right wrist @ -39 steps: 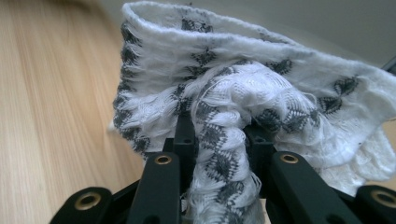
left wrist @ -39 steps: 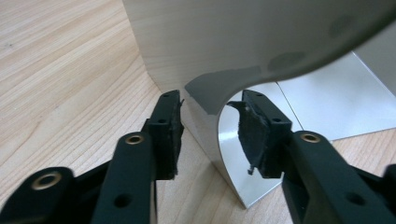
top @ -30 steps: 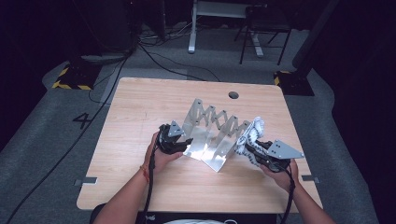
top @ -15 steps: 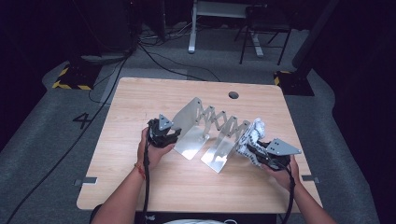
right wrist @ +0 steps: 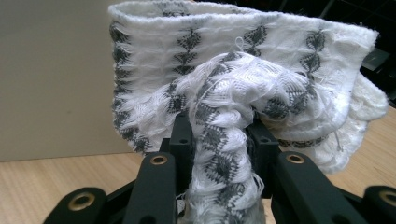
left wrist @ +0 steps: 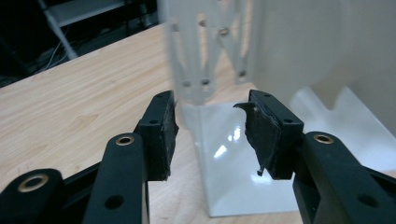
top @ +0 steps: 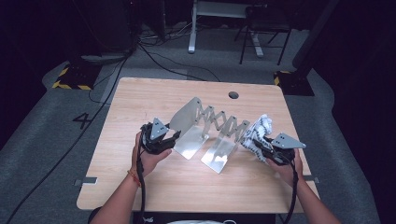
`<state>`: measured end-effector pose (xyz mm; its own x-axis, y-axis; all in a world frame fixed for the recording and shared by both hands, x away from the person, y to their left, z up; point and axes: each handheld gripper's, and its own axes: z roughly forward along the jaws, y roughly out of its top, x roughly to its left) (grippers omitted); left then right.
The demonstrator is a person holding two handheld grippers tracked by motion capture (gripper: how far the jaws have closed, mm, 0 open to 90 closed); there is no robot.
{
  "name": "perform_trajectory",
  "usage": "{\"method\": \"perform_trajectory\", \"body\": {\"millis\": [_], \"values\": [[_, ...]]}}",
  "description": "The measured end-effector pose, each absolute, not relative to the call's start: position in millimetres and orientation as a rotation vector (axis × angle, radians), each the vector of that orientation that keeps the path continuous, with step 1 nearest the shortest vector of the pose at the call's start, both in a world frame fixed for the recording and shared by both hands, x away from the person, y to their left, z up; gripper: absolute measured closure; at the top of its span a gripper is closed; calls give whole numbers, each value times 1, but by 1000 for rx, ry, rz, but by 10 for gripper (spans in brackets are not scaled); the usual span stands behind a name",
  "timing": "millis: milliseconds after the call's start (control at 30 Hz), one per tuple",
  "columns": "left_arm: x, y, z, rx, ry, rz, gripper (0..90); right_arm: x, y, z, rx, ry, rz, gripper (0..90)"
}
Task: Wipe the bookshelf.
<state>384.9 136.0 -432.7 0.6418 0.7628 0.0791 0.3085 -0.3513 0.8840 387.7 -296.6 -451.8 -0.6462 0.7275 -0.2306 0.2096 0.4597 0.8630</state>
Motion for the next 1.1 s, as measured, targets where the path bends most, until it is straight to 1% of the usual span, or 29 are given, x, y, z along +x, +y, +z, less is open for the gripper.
{"method": "perform_trajectory", "body": {"millis": [67, 133, 367, 533, 667, 767, 800, 900, 1100], "values": [[380, 133, -432, 1942, 830, 598, 534, 391, -298, -452, 791, 2120, 1138, 698], [375, 132, -430, 1952, 817, 627, 543, 393, -298, -453, 796, 2119, 1142, 697], [364, 136, -428, 1953, 815, 606, 551, 405, -297, -454, 801, 2136, 1188, 697], [356, 128, -427, 1972, 772, 596, 555, 409, -293, -456, 749, 2195, 1229, 693], [355, 118, -429, 1993, 757, 589, 544, 405, -287, -457, 680, 2250, 1244, 700], [352, 112, -428, 2006, 749, 631, 542, 402, -283, -456, 640, 2271, 1254, 706], [352, 113, -428, 2005, 749, 635, 542, 402, -282, -457, 631, 2275, 1253, 709], [356, 118, -428, 1987, 766, 596, 536, 400, -281, -458, 619, 2288, 1265, 710], [364, 120, -434, 2018, 779, 618, 535, 391, -273, -458, 547, 2323, 1251, 719]]}}
